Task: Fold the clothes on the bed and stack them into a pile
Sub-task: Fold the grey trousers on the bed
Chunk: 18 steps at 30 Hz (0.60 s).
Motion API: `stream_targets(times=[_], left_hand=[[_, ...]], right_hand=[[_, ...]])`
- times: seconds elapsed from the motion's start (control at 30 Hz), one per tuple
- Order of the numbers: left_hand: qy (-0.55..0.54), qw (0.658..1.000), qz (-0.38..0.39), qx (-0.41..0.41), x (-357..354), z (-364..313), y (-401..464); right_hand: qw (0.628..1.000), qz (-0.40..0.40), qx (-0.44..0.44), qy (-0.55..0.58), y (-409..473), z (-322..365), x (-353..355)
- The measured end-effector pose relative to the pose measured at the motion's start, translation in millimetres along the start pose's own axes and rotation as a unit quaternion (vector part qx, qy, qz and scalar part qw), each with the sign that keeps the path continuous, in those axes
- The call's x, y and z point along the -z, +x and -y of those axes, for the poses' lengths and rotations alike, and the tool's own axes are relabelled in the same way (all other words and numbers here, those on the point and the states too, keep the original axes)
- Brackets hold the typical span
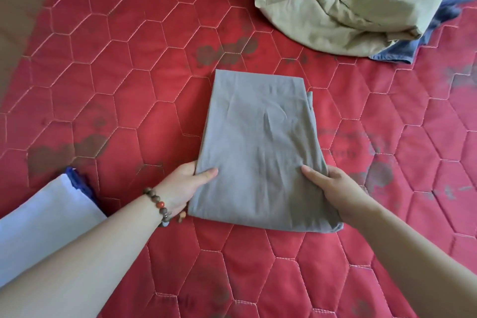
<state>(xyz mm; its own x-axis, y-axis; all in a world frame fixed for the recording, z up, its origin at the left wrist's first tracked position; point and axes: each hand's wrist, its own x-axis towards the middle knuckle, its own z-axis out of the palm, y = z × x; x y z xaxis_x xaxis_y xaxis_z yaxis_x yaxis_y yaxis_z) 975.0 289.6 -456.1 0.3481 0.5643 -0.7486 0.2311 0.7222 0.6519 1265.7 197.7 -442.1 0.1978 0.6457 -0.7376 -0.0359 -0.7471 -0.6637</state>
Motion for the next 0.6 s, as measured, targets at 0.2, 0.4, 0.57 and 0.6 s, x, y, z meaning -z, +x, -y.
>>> stream_targets(times=[0.2,0.4,0.57,0.6], left_hand=[[-0.031,0.999,0.010,0.024,0,29,-17],[0.014,0.999,-0.012,0.034,-3,0,11],[0.006,0.991,-0.130,-0.044,-25,-37,54],[0.065,0.984,-0.155,-0.062,-26,-37,60]], right_hand=[[0.999,-0.021,-0.022,-0.021,-32,-37,-8],[0.997,-0.049,-0.051,0.027,-12,-37,-6],[0.992,-0.108,0.027,0.056,32,2,-7],[0.992,-0.111,0.035,0.050,39,8,-9]])
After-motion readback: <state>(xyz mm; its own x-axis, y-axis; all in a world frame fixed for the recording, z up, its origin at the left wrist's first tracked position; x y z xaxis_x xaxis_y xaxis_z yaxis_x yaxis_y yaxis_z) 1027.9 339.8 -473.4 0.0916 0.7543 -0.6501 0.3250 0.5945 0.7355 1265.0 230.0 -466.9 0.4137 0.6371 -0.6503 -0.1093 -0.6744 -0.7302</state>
